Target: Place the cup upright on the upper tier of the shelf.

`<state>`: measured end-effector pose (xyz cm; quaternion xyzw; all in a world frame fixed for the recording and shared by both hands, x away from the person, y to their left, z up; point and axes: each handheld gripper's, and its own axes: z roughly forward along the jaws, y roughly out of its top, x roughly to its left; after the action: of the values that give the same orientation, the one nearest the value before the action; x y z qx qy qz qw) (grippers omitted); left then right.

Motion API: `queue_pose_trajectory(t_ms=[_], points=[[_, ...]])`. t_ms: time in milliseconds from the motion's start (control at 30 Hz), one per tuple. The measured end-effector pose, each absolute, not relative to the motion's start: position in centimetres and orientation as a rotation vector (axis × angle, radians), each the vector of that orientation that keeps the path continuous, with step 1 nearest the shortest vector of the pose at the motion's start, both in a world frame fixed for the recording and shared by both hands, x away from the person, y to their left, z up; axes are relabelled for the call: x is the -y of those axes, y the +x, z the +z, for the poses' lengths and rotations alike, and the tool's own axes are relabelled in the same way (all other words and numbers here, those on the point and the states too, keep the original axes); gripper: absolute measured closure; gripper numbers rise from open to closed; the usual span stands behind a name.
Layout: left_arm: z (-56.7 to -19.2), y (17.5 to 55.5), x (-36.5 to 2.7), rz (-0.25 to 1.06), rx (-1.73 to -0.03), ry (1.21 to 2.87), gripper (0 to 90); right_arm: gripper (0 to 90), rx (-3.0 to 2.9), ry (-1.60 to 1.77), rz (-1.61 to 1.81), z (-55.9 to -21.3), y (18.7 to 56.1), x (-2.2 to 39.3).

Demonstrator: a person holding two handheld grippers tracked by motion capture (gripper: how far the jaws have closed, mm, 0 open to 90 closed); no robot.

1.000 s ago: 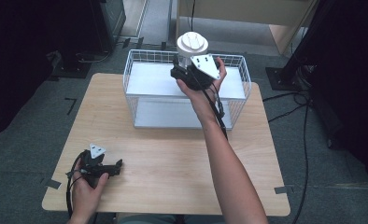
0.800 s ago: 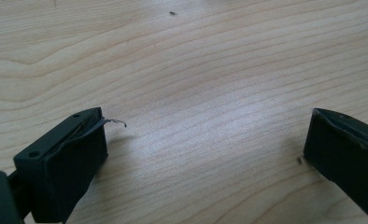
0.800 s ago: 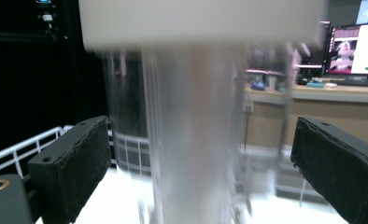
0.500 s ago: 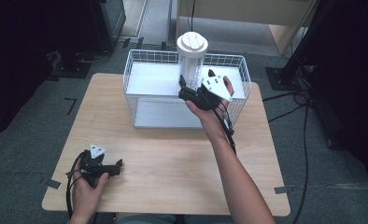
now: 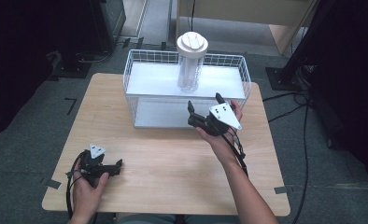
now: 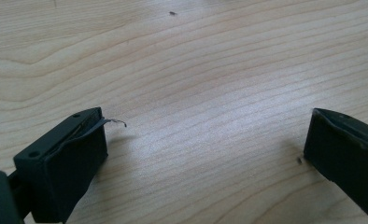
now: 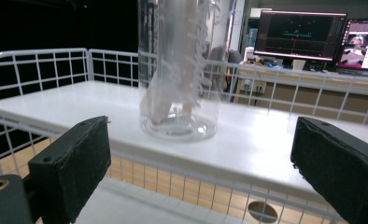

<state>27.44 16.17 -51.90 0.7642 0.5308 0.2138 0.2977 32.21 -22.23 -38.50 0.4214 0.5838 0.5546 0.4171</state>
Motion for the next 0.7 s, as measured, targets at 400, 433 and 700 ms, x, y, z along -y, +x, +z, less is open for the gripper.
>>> queue_pose_trajectory(t_ms=[400, 433, 700], points=[[-51.9, 27.4, -16.1, 0.568, -1.412, 2.027, 0.0, 5.1, -1.476, 1.078, 1.368, -40.6, 30.0, 24.2], [-51.9, 27.4, -16.1, 0.567, -1.412, 2.027, 0.0, 5.1, -1.475, 1.077, 1.367, -40.7, 29.7, 24.4], [-51.9, 27.4, -16.2, 0.568, -1.411, 2.03, 0.0, 5.1, -1.486, 1.094, 1.339, -42.0, 27.8, 27.1]])
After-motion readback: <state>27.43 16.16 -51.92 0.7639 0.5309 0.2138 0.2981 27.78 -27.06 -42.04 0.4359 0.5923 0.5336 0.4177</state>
